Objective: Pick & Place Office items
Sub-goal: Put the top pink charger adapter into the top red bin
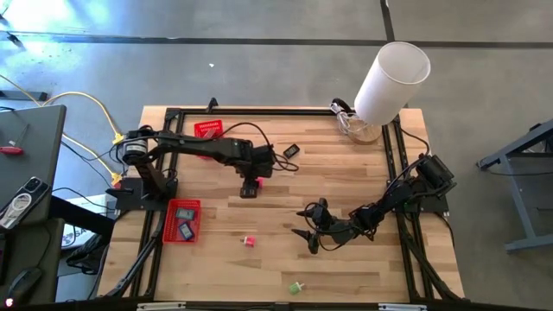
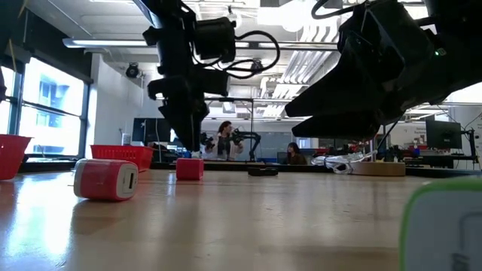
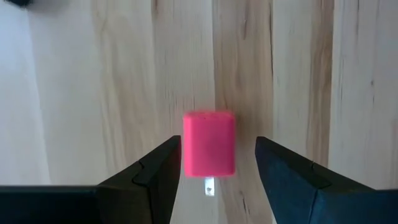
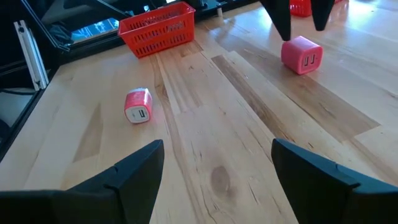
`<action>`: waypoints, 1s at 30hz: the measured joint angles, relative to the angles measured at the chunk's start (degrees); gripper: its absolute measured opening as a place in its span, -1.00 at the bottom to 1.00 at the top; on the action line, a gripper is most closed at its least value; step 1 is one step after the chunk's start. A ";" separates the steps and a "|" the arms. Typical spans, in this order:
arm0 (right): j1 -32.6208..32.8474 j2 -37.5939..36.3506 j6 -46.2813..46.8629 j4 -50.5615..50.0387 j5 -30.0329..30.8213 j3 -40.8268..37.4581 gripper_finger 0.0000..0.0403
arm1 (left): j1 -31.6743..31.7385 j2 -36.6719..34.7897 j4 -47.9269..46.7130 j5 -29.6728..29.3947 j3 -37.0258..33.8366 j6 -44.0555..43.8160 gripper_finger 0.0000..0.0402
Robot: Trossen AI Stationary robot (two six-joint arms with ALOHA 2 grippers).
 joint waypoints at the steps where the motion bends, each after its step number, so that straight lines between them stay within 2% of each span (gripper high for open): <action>1: 0.00 0.00 0.00 0.02 0.00 0.00 0.42 | 0.00 0.17 0.29 0.07 0.04 0.00 -0.01; 6: 0.00 0.00 -0.01 -0.01 0.00 -0.01 0.42 | 0.00 0.96 0.62 2.51 0.01 0.00 -0.01; 30: 0.00 0.00 0.00 -0.20 -0.02 0.00 0.42 | 0.00 2.55 0.35 2.69 -0.01 0.43 -0.01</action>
